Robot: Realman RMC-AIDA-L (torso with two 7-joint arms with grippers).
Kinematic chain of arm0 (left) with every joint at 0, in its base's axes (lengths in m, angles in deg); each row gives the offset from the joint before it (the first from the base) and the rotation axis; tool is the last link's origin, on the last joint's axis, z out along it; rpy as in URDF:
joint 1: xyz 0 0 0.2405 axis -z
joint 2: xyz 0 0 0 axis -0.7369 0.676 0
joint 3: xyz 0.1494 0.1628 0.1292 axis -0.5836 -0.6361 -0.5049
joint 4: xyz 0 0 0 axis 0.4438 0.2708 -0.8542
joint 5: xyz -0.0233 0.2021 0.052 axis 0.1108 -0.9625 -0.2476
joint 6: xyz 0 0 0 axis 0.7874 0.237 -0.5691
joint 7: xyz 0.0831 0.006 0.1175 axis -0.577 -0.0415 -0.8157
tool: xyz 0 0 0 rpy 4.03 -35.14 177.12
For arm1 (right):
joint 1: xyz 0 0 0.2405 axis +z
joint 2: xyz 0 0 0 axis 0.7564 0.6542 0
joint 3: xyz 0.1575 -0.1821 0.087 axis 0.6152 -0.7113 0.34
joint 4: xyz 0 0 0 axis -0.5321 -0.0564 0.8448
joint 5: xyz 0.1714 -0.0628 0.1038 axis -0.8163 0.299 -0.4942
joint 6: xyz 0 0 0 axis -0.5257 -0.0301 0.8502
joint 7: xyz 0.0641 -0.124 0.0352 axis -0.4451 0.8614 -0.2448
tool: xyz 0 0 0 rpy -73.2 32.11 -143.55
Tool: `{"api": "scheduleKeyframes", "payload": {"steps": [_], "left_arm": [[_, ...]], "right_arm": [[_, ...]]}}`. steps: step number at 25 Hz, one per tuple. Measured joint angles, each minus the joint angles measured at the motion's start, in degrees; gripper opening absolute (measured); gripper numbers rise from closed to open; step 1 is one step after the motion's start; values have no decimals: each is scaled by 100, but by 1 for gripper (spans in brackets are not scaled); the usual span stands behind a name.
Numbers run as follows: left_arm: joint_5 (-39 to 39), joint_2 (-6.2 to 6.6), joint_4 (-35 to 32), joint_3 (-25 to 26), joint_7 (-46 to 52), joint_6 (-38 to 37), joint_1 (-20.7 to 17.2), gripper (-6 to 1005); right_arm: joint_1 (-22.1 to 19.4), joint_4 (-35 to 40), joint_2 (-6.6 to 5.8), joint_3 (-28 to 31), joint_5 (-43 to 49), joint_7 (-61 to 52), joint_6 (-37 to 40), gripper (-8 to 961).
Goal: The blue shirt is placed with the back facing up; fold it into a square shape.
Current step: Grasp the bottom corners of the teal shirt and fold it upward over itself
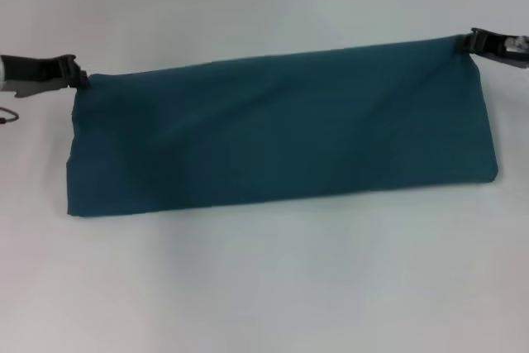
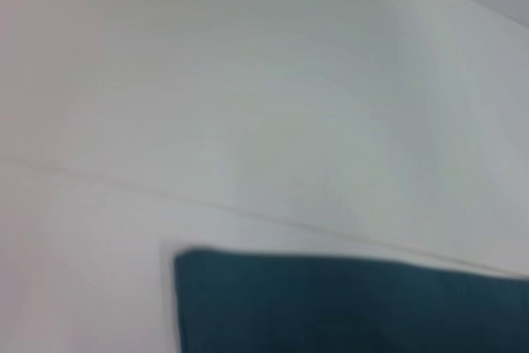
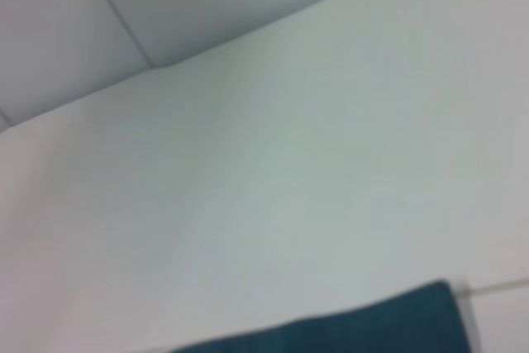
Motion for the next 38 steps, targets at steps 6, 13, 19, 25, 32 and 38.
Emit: {"api": "scheduleKeyframes", "payload": {"steps": [6, 13, 19, 25, 32, 38], "left_arm": [[-11, -128, 187, -448, -10, 906, 104, 4], [-16, -264, 248, -826, 4, 1561, 136, 5], [-21, -282, 303, -870, 4, 1758, 206, 5], [-23, -303, 339, -878, 15, 1837, 225, 5], [-23, -343, 313, -863, 118, 1959, 164, 5], [-21, -354, 299, -874, 137, 2006, 163, 4]], "right_arm": [[252, -371, 103, -481, 14, 0, -1145, 36], [342, -516, 222, -632, 0, 0, -1882, 36], [374, -552, 222, -633, 3, 0, -1993, 36], [435, -694, 170, -664, 38, -1, -1973, 36], [509, -696, 143, -776, 38, -2, -1941, 36], [605, -708, 116, -778, 21, -4, -1962, 39]]}}
